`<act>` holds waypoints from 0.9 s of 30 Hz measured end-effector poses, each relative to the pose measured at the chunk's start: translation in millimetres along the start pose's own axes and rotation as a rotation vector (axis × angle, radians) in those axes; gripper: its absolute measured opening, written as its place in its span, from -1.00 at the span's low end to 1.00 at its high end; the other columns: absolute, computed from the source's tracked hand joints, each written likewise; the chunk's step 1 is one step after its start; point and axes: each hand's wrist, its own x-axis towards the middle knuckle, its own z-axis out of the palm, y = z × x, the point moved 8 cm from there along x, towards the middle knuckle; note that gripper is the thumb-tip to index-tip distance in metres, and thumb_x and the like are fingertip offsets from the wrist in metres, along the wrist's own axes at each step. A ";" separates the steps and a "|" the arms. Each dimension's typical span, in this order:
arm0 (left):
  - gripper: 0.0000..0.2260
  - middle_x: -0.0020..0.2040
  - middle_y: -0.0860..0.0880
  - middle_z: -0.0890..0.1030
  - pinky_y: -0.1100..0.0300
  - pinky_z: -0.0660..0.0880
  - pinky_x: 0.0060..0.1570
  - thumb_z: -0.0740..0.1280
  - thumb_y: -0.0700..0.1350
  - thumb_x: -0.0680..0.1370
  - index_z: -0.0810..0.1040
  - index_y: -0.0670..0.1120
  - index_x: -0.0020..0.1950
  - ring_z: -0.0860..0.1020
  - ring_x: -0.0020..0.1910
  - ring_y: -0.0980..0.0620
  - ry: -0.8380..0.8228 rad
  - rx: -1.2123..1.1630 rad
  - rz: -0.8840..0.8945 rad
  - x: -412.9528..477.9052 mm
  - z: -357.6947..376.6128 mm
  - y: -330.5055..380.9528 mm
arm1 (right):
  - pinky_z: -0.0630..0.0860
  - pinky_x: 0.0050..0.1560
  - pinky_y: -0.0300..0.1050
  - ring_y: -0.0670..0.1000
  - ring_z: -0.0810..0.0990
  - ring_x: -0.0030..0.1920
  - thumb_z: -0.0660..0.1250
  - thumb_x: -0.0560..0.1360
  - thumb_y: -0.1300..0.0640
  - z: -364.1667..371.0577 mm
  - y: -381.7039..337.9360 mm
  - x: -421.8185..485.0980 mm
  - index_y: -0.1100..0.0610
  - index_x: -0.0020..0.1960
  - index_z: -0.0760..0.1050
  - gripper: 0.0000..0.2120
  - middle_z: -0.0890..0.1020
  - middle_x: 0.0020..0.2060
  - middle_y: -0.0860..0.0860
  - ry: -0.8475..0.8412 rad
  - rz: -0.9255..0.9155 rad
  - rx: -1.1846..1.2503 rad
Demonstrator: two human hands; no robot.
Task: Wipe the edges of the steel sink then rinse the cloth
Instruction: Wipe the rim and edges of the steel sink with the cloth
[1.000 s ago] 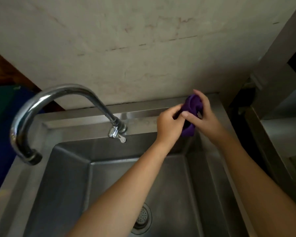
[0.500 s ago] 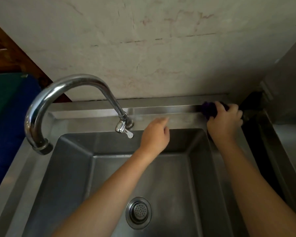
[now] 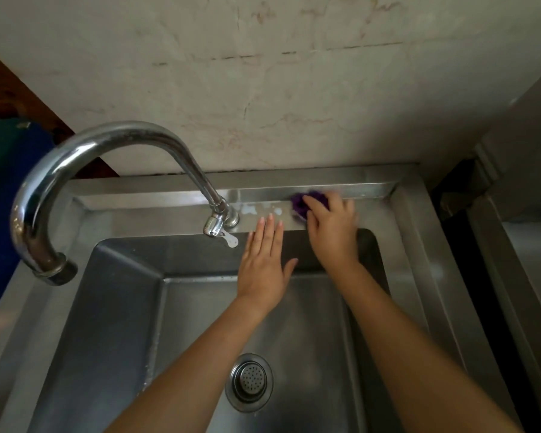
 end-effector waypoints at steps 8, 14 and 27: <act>-0.37 0.56 -0.06 -0.15 0.14 -0.29 0.46 0.07 0.12 0.60 -0.19 -0.08 0.51 -0.30 0.48 0.02 -0.025 0.002 0.044 0.4 -3.8 -2.3 | 0.41 0.11 0.07 0.19 0.43 0.13 0.24 0.51 0.15 -14.3 31.2 5.3 0.09 0.21 0.51 -0.72 0.51 0.21 0.13 0.043 0.009 -0.104; -0.46 0.56 -0.08 0.04 0.22 -0.11 0.47 0.12 0.05 0.61 0.05 -0.10 0.52 -0.05 0.53 0.01 0.050 -0.276 0.018 -5.6 -38.4 4.8 | 0.37 0.18 0.06 0.20 0.38 0.18 0.26 0.52 0.15 -21.2 44.2 4.7 0.13 0.22 0.50 -0.72 0.47 0.23 0.14 0.102 0.190 -0.084; -0.84 -0.07 0.10 0.61 0.40 0.47 0.01 0.33 -0.12 0.53 0.48 -0.01 0.10 0.59 -0.03 0.26 0.597 -1.335 -0.409 26.2 -150.3 -79.1 | 0.40 0.11 -0.05 0.20 0.46 0.07 0.29 0.50 0.18 8.4 -43.2 42.6 0.11 0.16 0.58 -0.75 0.55 0.05 0.19 -0.035 -0.050 0.390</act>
